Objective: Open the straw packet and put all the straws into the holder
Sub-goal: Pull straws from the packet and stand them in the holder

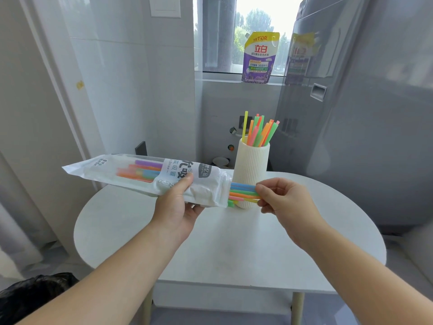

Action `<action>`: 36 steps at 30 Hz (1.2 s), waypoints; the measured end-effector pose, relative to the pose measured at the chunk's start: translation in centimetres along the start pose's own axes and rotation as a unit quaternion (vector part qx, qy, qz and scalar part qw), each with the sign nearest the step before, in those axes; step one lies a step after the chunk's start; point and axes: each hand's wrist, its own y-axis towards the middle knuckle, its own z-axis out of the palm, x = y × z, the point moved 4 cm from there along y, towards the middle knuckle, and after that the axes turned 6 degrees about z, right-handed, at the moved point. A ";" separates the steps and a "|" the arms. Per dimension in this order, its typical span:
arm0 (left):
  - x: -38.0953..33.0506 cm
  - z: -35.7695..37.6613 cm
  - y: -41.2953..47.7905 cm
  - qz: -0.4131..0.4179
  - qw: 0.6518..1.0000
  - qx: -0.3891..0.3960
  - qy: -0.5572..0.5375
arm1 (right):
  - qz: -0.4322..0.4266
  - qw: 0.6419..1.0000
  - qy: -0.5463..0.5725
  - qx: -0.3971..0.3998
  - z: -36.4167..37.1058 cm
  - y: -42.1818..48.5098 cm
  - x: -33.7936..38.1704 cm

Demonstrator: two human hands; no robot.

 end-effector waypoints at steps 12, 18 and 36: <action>-0.2 -0.3 0.1 -0.010 1.000 -0.019 -0.007 | -0.106 0.991 -0.066 -0.040 -1.2 -0.1 1.2; -0.4 -0.3 0.1 -0.012 0.999 -0.023 -0.020 | 0.001 0.997 0.080 0.003 -2.2 1.0 0.1; 0.0 0.0 -0.4 -0.025 0.999 -0.025 -0.026 | 0.094 0.951 0.287 0.059 -1.2 1.3 -0.8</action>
